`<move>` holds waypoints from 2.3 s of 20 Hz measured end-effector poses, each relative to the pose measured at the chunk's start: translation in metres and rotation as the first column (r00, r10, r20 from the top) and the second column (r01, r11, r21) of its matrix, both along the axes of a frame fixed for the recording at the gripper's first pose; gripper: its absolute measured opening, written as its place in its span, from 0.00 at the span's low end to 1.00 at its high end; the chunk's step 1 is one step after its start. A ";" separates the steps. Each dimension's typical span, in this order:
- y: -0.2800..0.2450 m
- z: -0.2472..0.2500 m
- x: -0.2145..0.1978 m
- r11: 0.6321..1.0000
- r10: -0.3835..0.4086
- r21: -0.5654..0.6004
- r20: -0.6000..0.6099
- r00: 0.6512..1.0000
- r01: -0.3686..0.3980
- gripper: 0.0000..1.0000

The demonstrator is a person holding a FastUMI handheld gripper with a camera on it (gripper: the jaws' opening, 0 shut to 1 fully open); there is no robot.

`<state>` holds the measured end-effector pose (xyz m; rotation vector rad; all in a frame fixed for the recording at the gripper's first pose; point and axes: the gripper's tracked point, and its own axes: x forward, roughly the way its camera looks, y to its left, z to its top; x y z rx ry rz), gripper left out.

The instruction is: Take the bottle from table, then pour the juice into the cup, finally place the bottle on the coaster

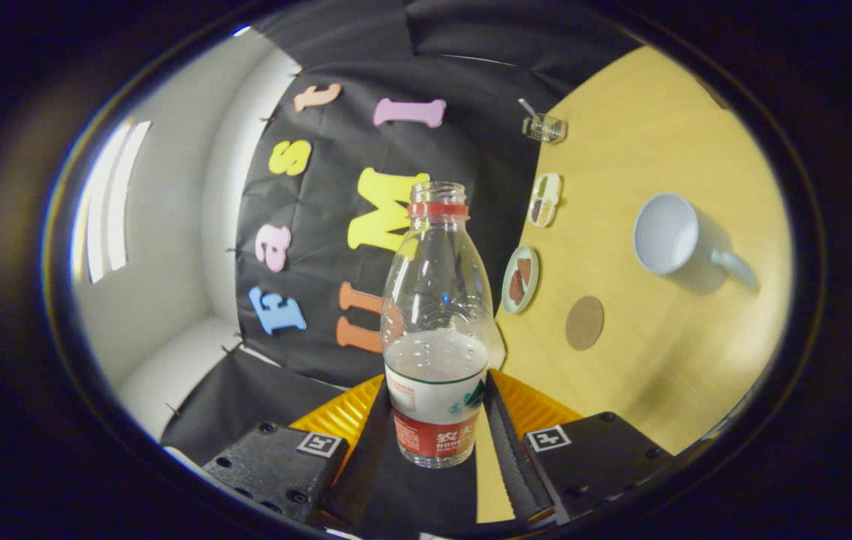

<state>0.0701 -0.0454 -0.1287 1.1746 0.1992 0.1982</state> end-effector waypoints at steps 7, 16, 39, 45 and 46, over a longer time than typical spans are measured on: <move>0.003 0.009 -0.027 0.829 0.006 -0.556 0.129 0.992 0.068 0.75; 0.005 0.037 -0.057 0.542 -0.071 -0.811 0.217 0.974 0.220 0.76; 0.017 -0.044 0.128 0.278 -0.066 -0.953 0.108 0.992 0.122 0.76; -0.005 -0.100 0.179 0.322 -0.131 -0.940 0.072 0.989 0.111 0.77; -0.006 -0.110 0.187 0.334 -0.127 -0.937 0.060 0.990 0.100 0.77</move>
